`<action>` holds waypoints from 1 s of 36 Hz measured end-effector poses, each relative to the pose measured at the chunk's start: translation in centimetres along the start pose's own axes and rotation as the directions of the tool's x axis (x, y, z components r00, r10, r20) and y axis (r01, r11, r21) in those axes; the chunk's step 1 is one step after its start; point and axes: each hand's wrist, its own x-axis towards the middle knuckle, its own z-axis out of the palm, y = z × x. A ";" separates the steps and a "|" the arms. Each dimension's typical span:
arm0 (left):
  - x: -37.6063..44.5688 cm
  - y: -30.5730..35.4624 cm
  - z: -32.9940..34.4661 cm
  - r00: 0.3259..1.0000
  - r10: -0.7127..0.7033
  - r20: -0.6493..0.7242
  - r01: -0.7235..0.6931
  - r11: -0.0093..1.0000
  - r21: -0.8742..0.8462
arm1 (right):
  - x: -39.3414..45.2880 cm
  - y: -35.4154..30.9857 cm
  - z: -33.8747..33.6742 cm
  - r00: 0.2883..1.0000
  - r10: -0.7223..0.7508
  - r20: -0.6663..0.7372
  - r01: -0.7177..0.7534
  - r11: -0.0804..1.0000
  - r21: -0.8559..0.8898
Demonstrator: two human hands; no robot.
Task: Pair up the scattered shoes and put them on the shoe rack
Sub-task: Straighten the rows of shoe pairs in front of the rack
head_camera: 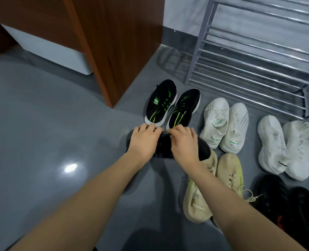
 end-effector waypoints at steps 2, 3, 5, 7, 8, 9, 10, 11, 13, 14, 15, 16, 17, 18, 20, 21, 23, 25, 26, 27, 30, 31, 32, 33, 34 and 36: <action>-0.1 -0.2 0.0 0.999 -0.036 0.004 0.036 0.999 0.029 | 0.1 -0.2 0.4 1.000 -0.006 -0.012 0.006 1.000 0.006; -0.2 -0.3 0.0 0.999 -0.054 0.006 0.054 0.998 0.040 | 0.2 -0.4 0.7 0.999 -0.020 -0.037 0.021 1.000 0.006; -0.2 -0.8 -0.3 0.995 -0.103 0.012 0.102 0.994 0.036 | 0.3 -1.0 1.4 0.990 -0.052 -0.135 0.053 0.999 0.005; -0.4 -1.7 -0.7 0.983 -0.182 0.021 0.182 0.983 0.010 | 0.4 -1.7 2.0 0.974 -0.042 -0.222 0.049 0.998 0.026; -0.4 -2.3 -0.8 0.974 -0.227 0.027 0.227 0.974 -0.011 | 0.4 -2.0 2.2 0.973 -0.015 -0.229 0.026 0.999 0.047; -0.5 -3.0 -0.8 0.961 -0.275 0.036 0.276 0.961 -0.034 | 0.3 -2.2 2.5 0.976 0.020 -0.215 -0.003 0.997 0.076; -0.6 -3.6 -0.8 0.947 -0.318 0.041 0.320 0.946 -0.054 | 0.1 -2.3 2.7 0.979 0.057 -0.194 -0.036 0.993 0.109; -0.8 -4.3 -0.7 0.933 -0.358 0.044 0.360 0.930 -0.067 | -0.1 -2.4 3.1 0.981 0.093 -0.168 -0.070 0.988 0.139; -1.1 -5.4 -0.5 0.904 -0.425 0.042 0.427 0.900 -0.084 | -0.6 -2.5 3.8 0.979 0.166 -0.117 -0.145 0.975 0.170; -1.2 -5.8 -0.4 0.889 -0.456 0.046 0.459 0.883 -0.097 | -0.9 -2.5 4.2 0.975 0.207 -0.080 -0.190 0.966 0.178; -1.3 -6.1 -0.2 0.871 -0.488 0.057 0.492 0.862 -0.122 | -1.2 -2.5 4.7 0.969 0.246 -0.026 -0.237 0.954 0.186; -1.4 -6.5 0.0 0.853 -0.517 0.067 0.521 0.840 -0.154 | -1.5 -2.6 5.3 0.956 0.289 0.050 -0.293 0.935 0.200; -1.5 -6.8 0.2 0.837 -0.541 0.077 0.545 0.818 -0.184 | -1.7 -2.8 5.8 0.933 0.331 0.143 -0.356 0.908 0.220; -1.6 -7.1 0.4 0.825 -0.559 0.083 0.563 0.800 -0.207 | -1.9 -3.2 6.2 0.894 0.373 0.247 -0.429 0.873 0.233; -1.8 -7.4 0.7 0.815 -0.571 0.099 0.577 0.785 -0.225 | -2.2 -4.0 6.8 0.800 0.426 0.423 -0.541 0.816 0.202; -1.9 -7.5 0.9 0.813 -0.572 0.107 0.580 0.783 -0.225 | -2.4 -4.5 7.2 0.765 0.432 0.477 -0.565 0.806 0.176; -2.2 -7.6 1.3 0.808 -0.578 0.109 0.586 0.773 -0.242 | -2.8 -5.1 7.7 0.722 0.438 0.536 -0.590 0.794 0.146; -2.6 -8.0 1.6 0.803 -0.588 0.095 0.588 0.758 -0.281 | -3.0 -5.9 8.7 0.698 0.439 0.566 -0.611 0.777 0.152; -2.7 -8.3 1.7 0.805 -0.588 0.080 0.582 0.756 -0.300 | -3.0 -6.2 9.1 0.696 0.436 0.571 -0.617 0.770 0.164; -2.8 -8.5 1.7 0.812 -0.579 0.070 0.570 0.761 -0.309 | -2.9 -6.5 9.4 0.697 0.436 0.570 -0.619 0.766 0.171; -3.2 -9.2 1.8 0.844 -0.534 0.046 0.523 0.800 -0.294 | -2.6 -7.1 9.8 0.693 0.458 0.557 -0.627 0.764 0.153; -3.3 -9.4 1.9 0.855 -0.518 0.042 0.507 0.816 -0.278 | -2.5 -7.2 9.8 0.694 0.462 0.552 -0.623 0.769 0.139; -3.4 -9.5 2.1 0.867 -0.497 0.040 0.490 0.833 -0.257 | -2.5 -7.1 9.8 0.694 0.466 0.548 -0.618 0.777 0.122; -3.4 -9.5 2.3 0.879 -0.475 0.040 0.470 0.850 -0.239 | -2.5 -7.0 9.8 0.697 0.468 0.544 -0.611 0.784 0.108; -3.4 -9.4 2.4 0.889 -0.455 0.043 0.452 0.863 -0.225 | -2.5 -6.9 9.8 0.700 0.470 0.537 -0.606 0.789 0.099; -3.3 -9.2 2.5 0.905 -0.424 0.047 0.424 0.883 -0.202 | -2.6 -6.8 9.9 0.713 0.474 0.518 -0.597 0.797 0.092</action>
